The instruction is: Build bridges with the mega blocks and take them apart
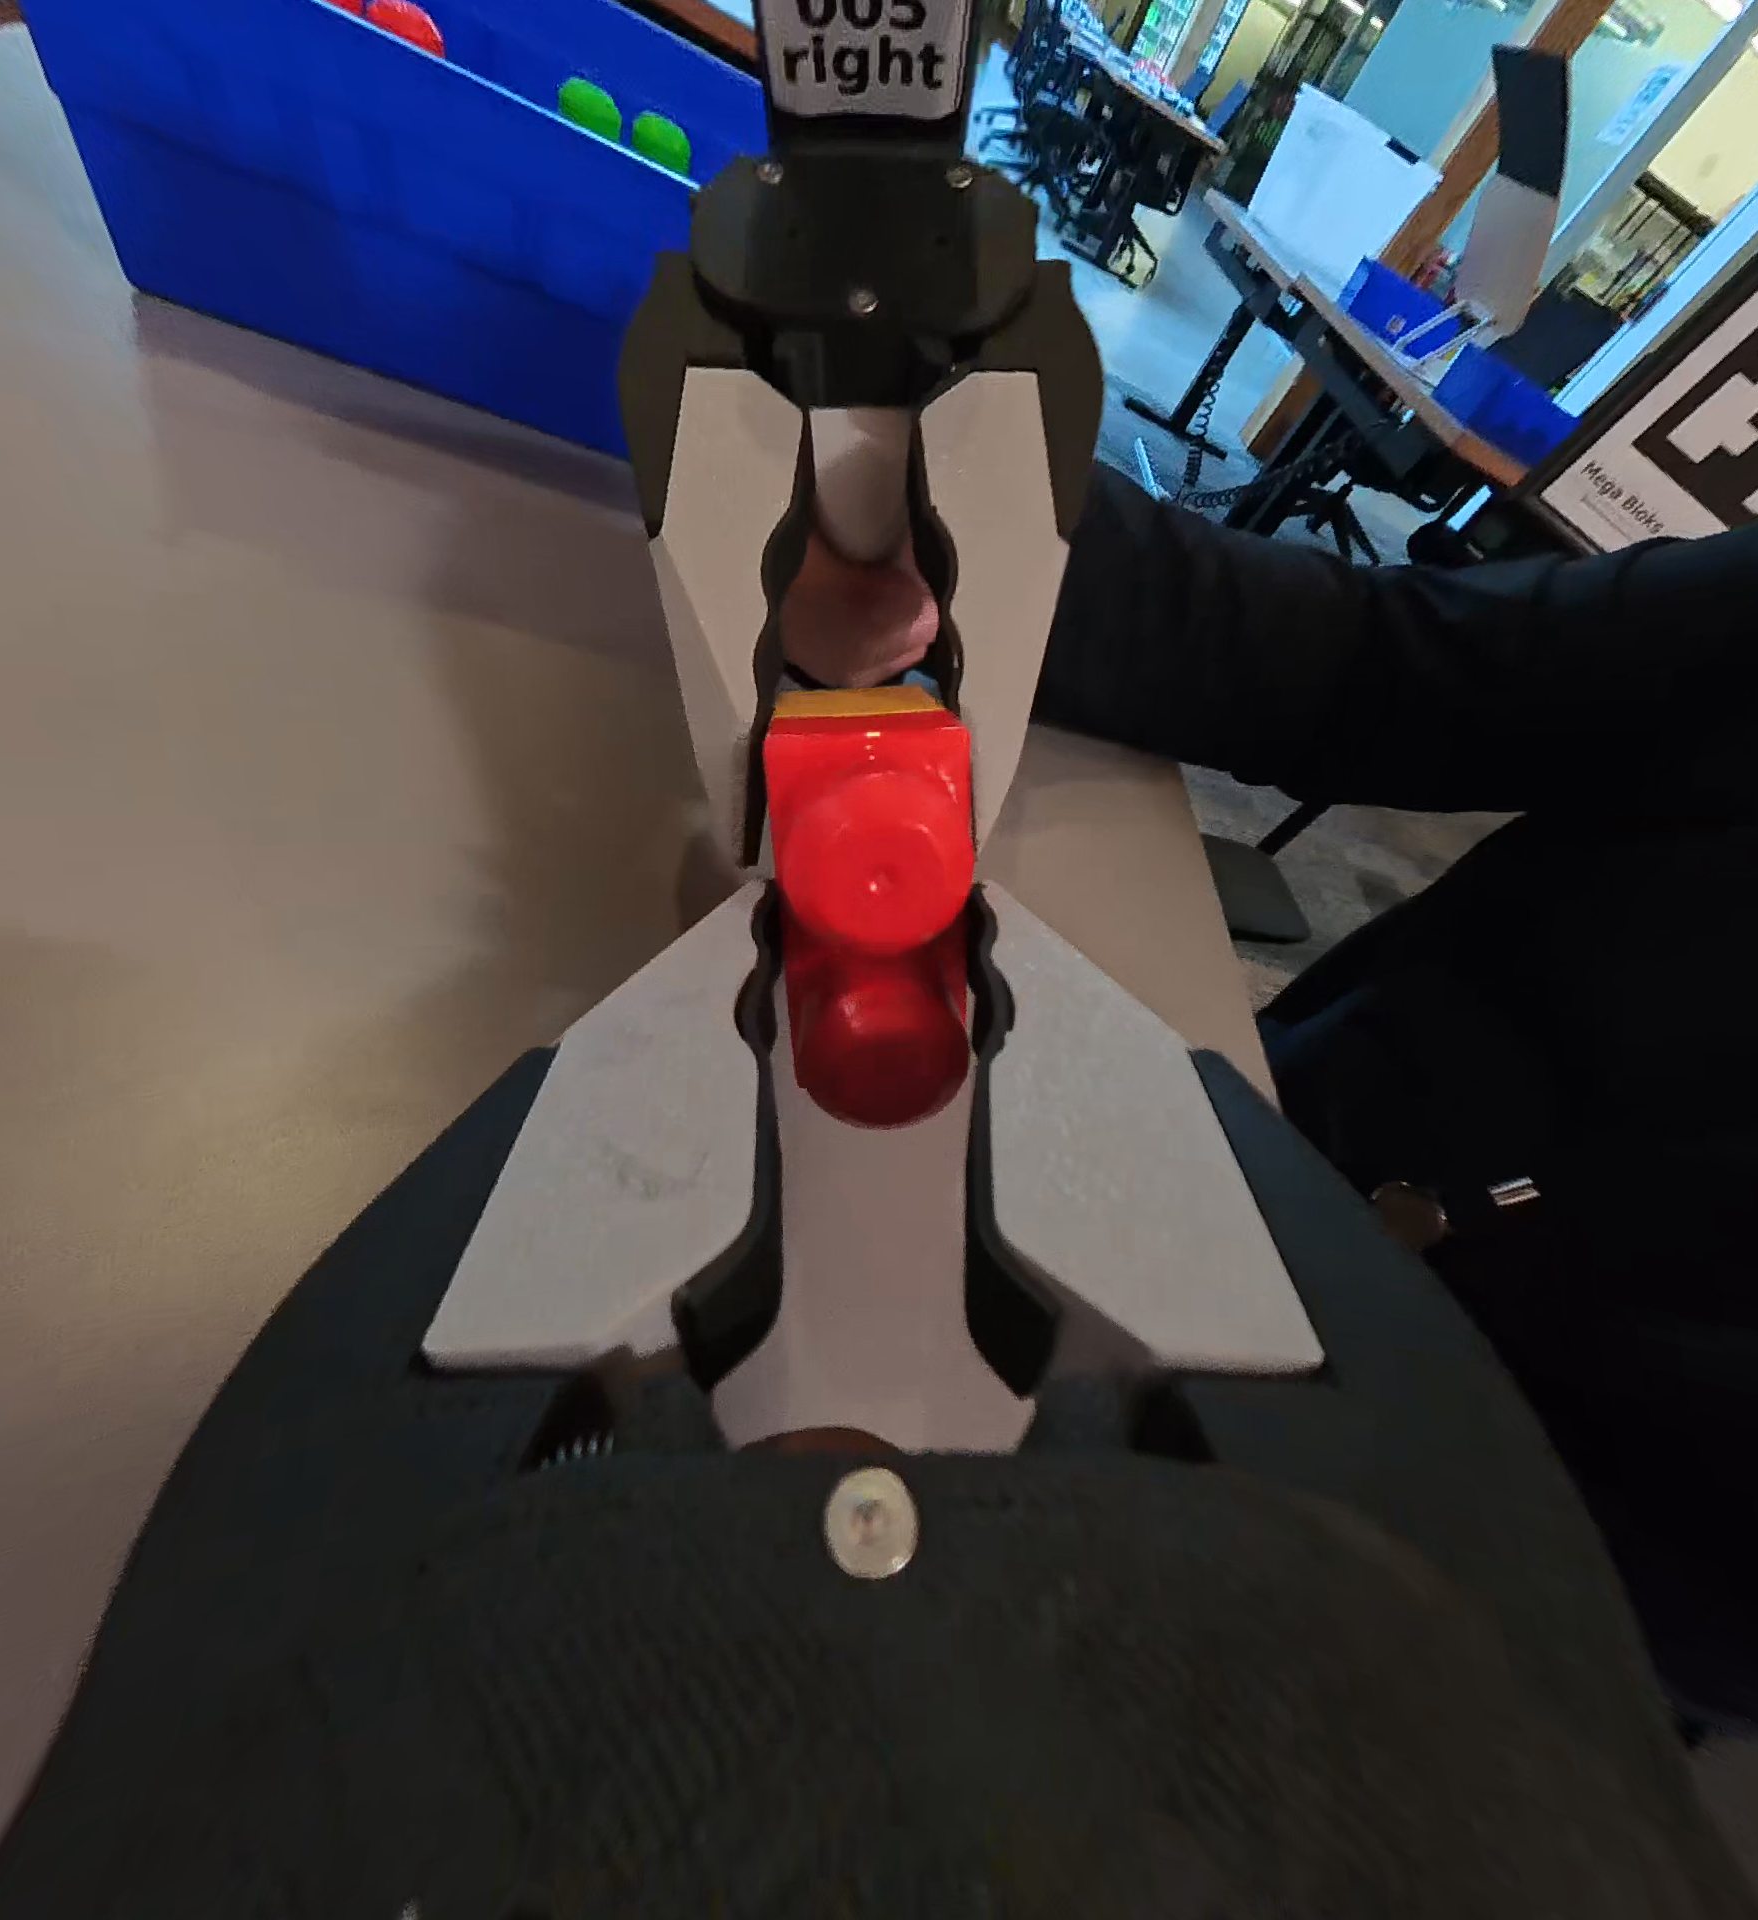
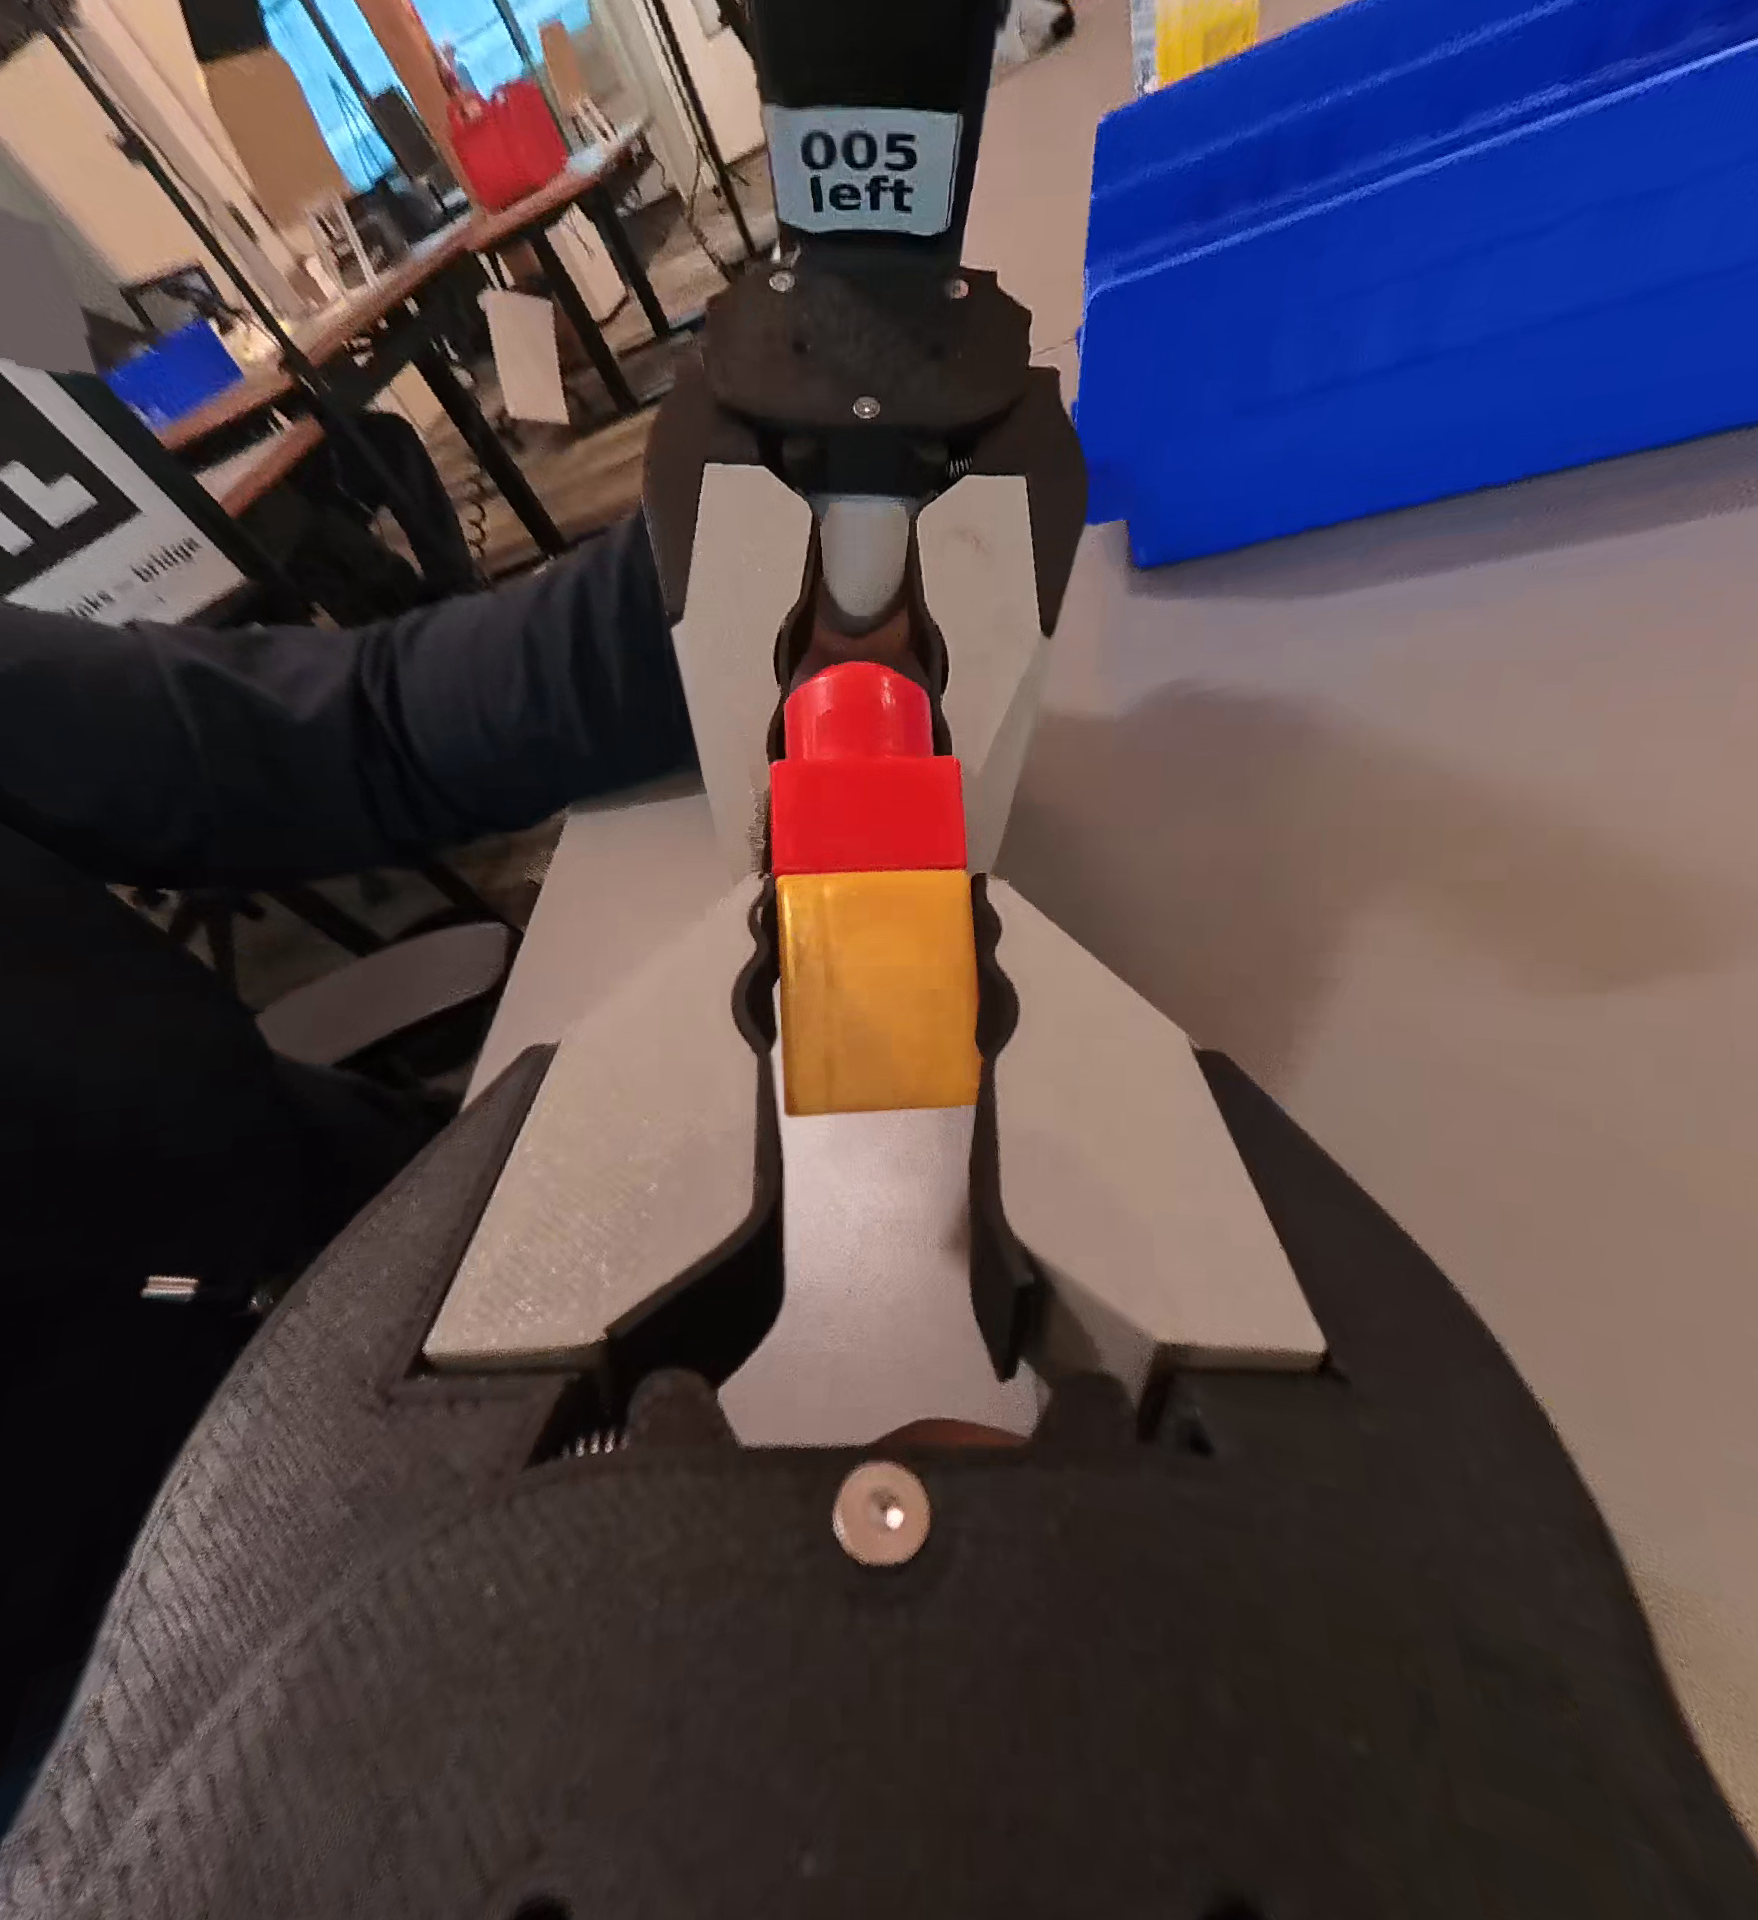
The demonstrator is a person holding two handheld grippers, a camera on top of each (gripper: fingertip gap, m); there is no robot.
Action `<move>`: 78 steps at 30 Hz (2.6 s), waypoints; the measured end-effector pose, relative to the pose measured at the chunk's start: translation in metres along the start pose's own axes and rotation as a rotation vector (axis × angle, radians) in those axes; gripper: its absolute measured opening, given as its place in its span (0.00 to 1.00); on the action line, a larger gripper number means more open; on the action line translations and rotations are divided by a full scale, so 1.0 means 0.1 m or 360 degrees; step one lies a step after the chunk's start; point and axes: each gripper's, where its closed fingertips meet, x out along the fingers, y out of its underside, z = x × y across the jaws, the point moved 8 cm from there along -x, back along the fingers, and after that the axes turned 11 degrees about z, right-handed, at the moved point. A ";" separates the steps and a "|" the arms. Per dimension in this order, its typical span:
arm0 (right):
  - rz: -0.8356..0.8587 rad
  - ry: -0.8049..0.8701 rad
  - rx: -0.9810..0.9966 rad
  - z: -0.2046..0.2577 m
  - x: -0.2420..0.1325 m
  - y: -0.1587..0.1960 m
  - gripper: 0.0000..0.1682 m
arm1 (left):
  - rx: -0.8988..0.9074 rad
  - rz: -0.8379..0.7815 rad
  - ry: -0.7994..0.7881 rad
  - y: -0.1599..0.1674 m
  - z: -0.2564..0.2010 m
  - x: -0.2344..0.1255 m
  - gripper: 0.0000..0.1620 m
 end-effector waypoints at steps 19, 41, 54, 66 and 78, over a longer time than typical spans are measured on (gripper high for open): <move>-0.0652 -0.0173 0.0336 -0.25 -0.40 -0.06 0.20 | -0.0056 -0.0282 -0.0011 -0.06 0.10 -0.19 0.20; -0.0763 -0.0051 0.0187 -0.08 -0.28 -0.17 0.20 | -0.0081 -0.0361 0.0052 -0.13 0.06 -0.01 0.26; -0.0789 -0.0255 0.0244 -0.11 -0.22 -0.14 0.20 | -0.0002 -0.0492 0.0005 -0.20 0.01 -0.14 0.22; -0.0396 -0.0173 0.0146 -0.09 -0.06 -0.04 0.20 | -0.0065 -0.0535 -0.0003 -0.17 0.07 -0.21 0.21; -0.0268 -0.0136 0.0092 -0.06 0.02 -0.02 0.23 | -0.0026 -0.0360 0.0013 -0.11 0.04 -0.19 0.21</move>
